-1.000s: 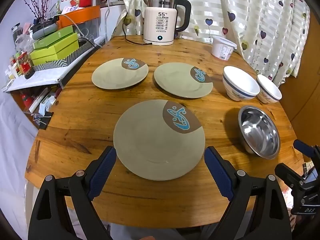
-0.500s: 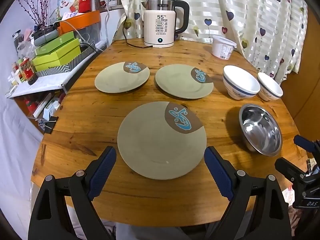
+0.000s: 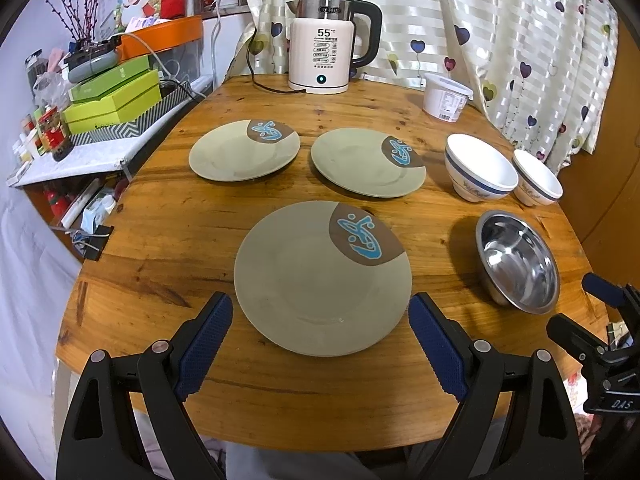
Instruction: Organize plates and bowls
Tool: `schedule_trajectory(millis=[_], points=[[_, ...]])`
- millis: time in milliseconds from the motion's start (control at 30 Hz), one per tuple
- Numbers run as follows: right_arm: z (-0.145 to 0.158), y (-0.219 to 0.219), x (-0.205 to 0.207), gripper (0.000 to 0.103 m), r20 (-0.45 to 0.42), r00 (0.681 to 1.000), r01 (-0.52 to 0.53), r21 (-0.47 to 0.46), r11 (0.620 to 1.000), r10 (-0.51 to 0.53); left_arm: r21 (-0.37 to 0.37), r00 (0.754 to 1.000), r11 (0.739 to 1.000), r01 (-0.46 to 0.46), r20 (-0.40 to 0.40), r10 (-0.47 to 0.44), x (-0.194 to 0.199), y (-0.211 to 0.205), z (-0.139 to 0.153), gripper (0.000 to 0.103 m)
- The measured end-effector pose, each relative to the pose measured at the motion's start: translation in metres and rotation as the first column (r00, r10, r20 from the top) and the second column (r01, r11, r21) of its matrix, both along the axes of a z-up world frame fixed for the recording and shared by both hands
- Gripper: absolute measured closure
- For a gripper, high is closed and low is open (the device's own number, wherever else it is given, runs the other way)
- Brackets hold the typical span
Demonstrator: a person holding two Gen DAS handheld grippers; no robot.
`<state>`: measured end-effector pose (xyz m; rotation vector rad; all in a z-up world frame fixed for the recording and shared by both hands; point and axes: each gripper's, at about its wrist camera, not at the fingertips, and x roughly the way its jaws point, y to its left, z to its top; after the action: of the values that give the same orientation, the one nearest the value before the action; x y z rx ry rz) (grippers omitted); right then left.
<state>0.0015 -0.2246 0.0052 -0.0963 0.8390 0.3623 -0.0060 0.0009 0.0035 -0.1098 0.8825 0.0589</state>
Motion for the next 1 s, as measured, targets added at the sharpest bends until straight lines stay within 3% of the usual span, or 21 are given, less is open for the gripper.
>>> schedule_trajectory(millis=[1000], points=[[0.0006,0.0035,0.0034,0.000,-0.002,1.000,-0.002,-0.003,1.000,0.002,-0.049,1.000,0.999,0.011,-0.029,-0.013,0.0032,0.0050,-0.0071,0.015]])
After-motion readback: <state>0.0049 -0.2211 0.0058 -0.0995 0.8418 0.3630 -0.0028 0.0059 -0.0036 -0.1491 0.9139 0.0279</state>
